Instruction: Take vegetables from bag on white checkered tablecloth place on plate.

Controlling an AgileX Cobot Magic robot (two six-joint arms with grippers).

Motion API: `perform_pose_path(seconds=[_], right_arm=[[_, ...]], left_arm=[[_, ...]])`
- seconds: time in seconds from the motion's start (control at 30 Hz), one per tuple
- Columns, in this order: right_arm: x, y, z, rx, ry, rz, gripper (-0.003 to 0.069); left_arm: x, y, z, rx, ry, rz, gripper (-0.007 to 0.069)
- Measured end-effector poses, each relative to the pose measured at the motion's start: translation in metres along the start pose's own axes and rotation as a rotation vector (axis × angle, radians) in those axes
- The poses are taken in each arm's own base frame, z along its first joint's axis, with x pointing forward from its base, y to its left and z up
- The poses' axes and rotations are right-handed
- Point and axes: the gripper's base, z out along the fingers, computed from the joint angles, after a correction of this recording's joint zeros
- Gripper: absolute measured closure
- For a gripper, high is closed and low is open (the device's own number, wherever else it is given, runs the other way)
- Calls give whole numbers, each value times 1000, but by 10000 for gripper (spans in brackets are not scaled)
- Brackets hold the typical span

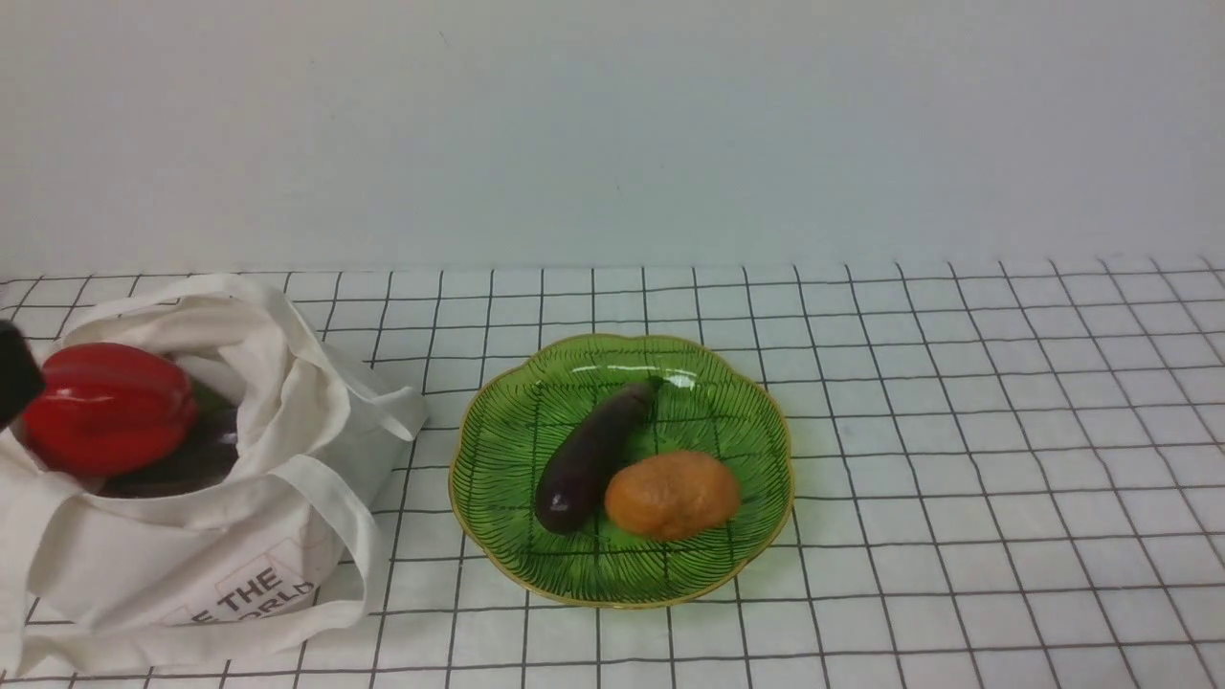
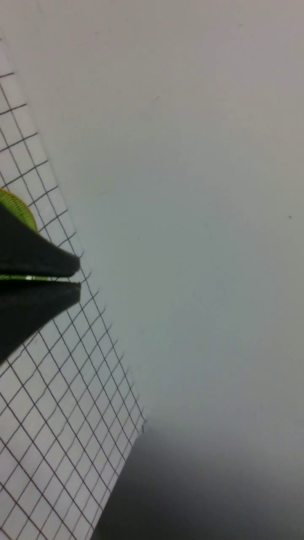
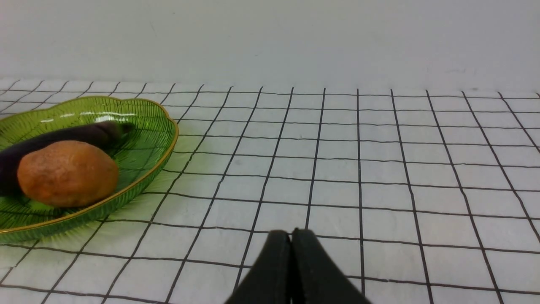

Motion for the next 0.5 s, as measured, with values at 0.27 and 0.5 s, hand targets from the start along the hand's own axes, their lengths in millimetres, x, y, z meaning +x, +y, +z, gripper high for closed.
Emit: perform_pose_path(seconds=[0.27, 0.5], right_arm=[[0, 0, 0, 0, 0, 3, 673], [0, 0, 0, 0, 0, 4, 673]], left_arm=[[-4, -10, -25, 20, -100, -9, 632], [-3, -9, -26, 7, -93, 14, 632]])
